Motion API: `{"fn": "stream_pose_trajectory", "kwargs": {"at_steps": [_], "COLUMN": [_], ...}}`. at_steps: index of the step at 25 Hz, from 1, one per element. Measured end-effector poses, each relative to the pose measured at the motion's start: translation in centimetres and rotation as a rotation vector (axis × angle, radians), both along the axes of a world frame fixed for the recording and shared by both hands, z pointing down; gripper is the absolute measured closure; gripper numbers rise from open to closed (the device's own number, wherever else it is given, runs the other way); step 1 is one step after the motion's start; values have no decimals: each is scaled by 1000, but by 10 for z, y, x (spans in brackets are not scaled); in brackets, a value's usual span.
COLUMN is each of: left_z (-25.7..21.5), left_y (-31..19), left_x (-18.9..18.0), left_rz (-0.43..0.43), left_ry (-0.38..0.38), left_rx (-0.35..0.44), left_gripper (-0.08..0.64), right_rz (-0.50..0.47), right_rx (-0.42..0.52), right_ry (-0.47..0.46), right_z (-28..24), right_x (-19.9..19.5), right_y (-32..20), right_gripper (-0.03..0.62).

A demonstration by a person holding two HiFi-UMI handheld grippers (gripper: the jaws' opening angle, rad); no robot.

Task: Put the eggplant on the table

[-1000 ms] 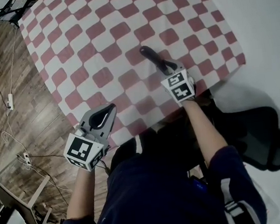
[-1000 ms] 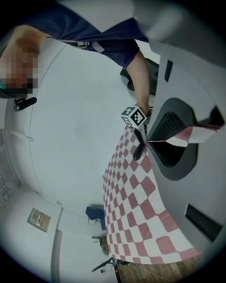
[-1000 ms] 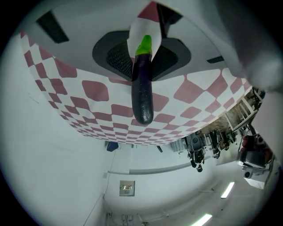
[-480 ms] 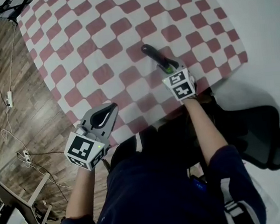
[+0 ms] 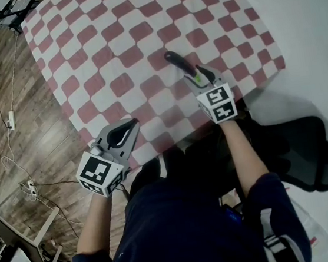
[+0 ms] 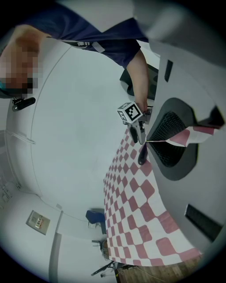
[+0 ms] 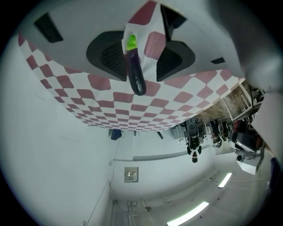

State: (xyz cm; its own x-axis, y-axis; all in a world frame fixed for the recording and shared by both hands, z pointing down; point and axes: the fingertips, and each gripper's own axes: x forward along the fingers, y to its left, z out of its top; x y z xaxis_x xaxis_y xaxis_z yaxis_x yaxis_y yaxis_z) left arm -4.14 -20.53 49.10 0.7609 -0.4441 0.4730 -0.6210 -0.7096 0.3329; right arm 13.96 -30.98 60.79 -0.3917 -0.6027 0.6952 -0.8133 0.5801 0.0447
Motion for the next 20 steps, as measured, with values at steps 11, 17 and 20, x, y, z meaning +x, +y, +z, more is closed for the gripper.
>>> {"fn": "stream_pose_trajectory", "kwargs": {"at_steps": [11, 17, 20], "left_z": [-44, -74, -80], "left_y": [21, 17, 31], "left_x": [-14, -26, -27], "left_rz": [16, 13, 18], "left_ry": [51, 79, 83], "left_rx": [101, 150, 176], "left_gripper": [529, 528, 529], "right_rz": [-52, -132, -154], "right_rx": [141, 232, 269], "right_ry": [-242, -339, -385], "right_z": [-139, -214, -237], "right_x": [-63, -102, -109], "right_y": [45, 59, 85], "right_gripper": [510, 569, 575]}}
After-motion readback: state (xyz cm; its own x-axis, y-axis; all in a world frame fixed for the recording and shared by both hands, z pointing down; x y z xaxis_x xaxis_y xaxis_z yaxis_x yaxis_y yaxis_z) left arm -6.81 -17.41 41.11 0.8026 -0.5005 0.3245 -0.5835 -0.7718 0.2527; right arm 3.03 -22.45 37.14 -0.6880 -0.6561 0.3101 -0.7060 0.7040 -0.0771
